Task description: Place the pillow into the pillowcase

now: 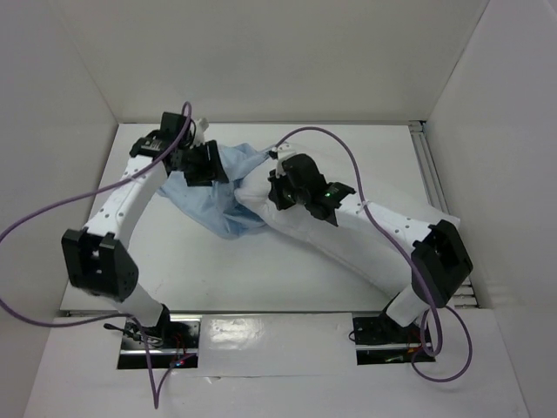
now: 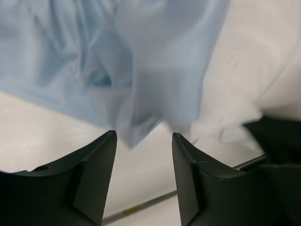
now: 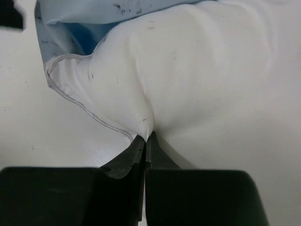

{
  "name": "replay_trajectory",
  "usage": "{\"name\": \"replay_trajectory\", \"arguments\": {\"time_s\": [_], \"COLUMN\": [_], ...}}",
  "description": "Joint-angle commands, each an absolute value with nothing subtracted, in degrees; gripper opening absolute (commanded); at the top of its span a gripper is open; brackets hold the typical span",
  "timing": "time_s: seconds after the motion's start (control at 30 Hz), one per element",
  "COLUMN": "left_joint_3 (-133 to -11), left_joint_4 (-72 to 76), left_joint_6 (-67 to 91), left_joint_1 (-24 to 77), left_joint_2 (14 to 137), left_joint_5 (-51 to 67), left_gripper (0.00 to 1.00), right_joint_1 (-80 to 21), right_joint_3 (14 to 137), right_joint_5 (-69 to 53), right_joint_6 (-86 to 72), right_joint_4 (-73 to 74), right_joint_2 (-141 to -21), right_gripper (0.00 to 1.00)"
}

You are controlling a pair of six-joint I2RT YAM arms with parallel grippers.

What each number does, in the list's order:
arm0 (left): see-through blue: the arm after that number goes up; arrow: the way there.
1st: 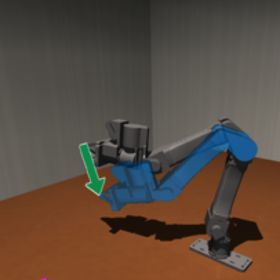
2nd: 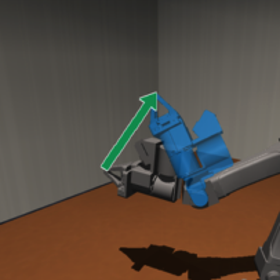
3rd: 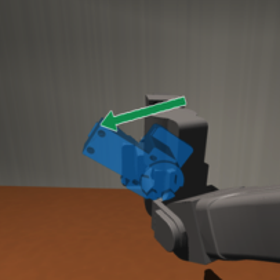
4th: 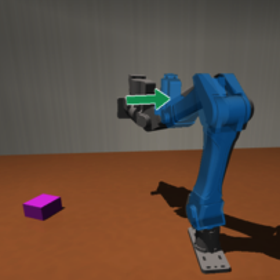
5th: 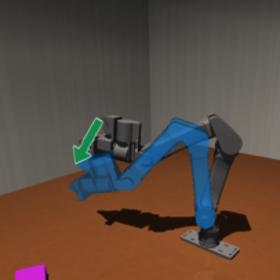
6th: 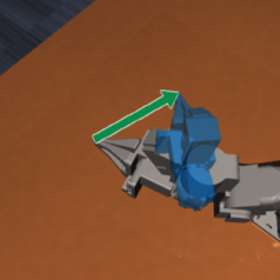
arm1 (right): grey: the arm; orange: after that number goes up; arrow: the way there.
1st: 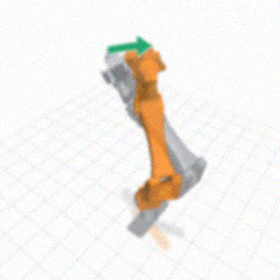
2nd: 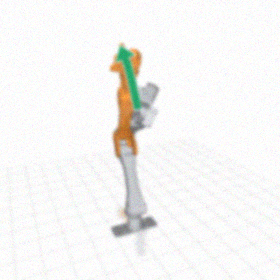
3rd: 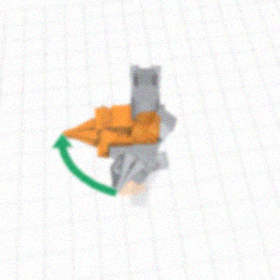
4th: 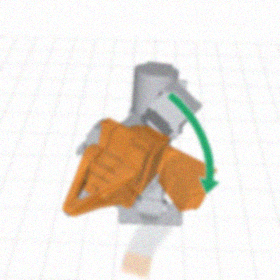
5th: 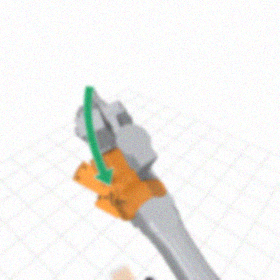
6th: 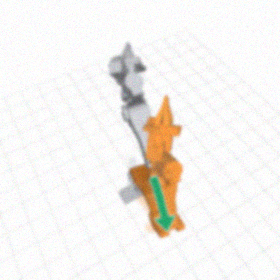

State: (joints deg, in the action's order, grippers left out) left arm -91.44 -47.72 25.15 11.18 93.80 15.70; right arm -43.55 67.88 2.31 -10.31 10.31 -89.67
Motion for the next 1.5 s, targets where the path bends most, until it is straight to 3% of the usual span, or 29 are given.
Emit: {"name": "replay_trajectory", "arguments": {"time_s": [0.0,0.13,0.27,0.7,0.83,1.0,1.47], "left_joint_3": [-80.3,-63.9,-56.5,-44.9,-43.6,-47.7,-75.0], "left_joint_4": [-39.6,-31.1,-23.6,-8.4,-6.7,-10.7,-32.8], "left_joint_6": [29.7,37.5,44.1,56.9,58.1,56.0,31.7], "left_joint_1": [10.8,11.9,14.0,16.5,17.1,16.5,12.5], "left_joint_2": [82.5,76.3,72.0,75.8,78.9,81.3,85.0], "left_joint_5": [12.0,18.5,18.4,14.2,10.4,4.3,22.3], "left_gripper": [0.61,0.7,0.78,0.73,0.61,0.0,0.0], "right_joint_1": [-41.3,-40.0,-40.0,-38.4,-37.9,-37.9,-37.9], "right_joint_3": [69.4,70.0,71.2,72.2,72.2,74.0,95.2], "right_joint_5": [-6.3,-9.7,-10.4,-11.6,-11.6,-10.8,-1.5], "right_joint_6": [-12.0,-12.5,-12.5,-12.5,-12.5,-12.0,-7.0], "right_joint_4": [9.1,8.5,9.1,9.6,9.6,11.4,23.8], "right_joint_2": [-88.1,-89.3,-90.3,-90.4,-89.8,-90.3,-96.7], "right_gripper": [0.0,0.0,0.0,0.0,0.0,0.0,0.0]}}
